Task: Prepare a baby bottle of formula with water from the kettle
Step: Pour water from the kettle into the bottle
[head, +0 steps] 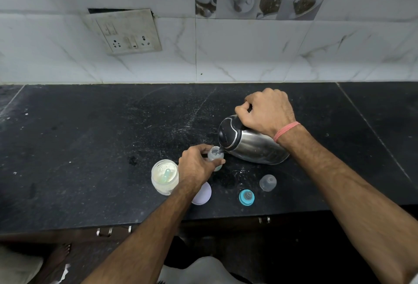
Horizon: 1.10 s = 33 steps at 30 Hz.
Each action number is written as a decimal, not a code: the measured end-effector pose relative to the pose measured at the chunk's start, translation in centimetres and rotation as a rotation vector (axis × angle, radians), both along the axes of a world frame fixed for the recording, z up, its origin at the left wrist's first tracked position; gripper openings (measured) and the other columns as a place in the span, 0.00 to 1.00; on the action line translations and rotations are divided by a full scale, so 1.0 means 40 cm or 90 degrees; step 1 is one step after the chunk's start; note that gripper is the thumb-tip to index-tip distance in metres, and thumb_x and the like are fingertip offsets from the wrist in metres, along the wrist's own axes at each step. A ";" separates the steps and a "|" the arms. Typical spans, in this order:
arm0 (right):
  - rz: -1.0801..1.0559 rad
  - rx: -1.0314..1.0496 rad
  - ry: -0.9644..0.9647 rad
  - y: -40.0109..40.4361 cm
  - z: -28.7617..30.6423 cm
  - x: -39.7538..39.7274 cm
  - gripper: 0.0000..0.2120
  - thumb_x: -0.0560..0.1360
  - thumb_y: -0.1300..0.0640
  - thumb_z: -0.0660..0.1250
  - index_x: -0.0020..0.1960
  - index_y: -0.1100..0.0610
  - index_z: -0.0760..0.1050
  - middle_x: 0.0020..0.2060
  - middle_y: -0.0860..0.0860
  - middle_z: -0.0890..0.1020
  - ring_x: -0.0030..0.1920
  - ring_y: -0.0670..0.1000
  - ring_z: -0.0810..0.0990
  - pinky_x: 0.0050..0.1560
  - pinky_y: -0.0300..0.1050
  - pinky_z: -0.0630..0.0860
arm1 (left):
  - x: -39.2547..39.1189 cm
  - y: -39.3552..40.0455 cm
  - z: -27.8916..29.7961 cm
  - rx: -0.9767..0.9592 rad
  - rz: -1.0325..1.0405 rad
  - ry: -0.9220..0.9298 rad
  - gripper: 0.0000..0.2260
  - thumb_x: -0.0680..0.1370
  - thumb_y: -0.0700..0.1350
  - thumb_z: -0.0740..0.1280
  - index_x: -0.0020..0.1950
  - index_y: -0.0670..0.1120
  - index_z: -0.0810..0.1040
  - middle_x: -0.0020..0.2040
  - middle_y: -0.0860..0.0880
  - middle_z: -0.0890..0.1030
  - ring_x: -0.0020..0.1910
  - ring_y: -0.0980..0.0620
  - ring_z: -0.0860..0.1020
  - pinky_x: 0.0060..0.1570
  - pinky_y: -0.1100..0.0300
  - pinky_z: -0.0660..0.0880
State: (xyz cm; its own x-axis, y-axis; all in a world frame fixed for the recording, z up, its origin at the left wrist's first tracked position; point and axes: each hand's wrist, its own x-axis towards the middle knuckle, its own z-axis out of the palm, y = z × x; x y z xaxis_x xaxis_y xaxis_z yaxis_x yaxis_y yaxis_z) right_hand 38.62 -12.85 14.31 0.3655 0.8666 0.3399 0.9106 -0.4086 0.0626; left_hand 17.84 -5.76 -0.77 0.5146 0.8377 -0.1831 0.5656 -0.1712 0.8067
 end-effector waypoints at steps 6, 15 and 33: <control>-0.004 0.001 0.003 -0.001 0.002 -0.001 0.17 0.74 0.47 0.55 0.29 0.50 0.64 0.23 0.48 0.68 0.29 0.56 0.72 0.39 0.47 0.68 | 0.001 0.002 -0.002 0.003 0.000 -0.002 0.22 0.67 0.61 0.89 0.58 0.60 0.90 0.49 0.63 0.89 0.48 0.63 0.87 0.56 0.53 0.86; -0.006 0.007 0.008 0.002 0.003 -0.003 0.18 0.74 0.45 0.52 0.30 0.52 0.70 0.24 0.49 0.68 0.30 0.57 0.73 0.39 0.48 0.72 | 0.000 0.002 -0.002 0.008 -0.001 0.002 0.21 0.67 0.61 0.88 0.58 0.61 0.90 0.48 0.63 0.89 0.47 0.63 0.87 0.55 0.53 0.86; 0.001 0.002 0.003 0.003 0.005 -0.006 0.17 0.73 0.44 0.50 0.29 0.50 0.66 0.24 0.48 0.67 0.31 0.58 0.72 0.39 0.48 0.69 | 0.000 0.003 -0.004 0.010 -0.001 0.008 0.22 0.67 0.62 0.88 0.58 0.61 0.90 0.49 0.63 0.89 0.47 0.64 0.86 0.55 0.52 0.86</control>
State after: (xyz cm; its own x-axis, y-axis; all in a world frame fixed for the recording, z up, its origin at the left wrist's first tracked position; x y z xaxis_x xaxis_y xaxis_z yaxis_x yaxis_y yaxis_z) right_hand 38.39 -12.71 14.53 0.3661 0.8657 0.3414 0.9114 -0.4077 0.0565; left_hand 17.85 -5.65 -0.93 0.5136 0.8396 -0.1768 0.5751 -0.1839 0.7971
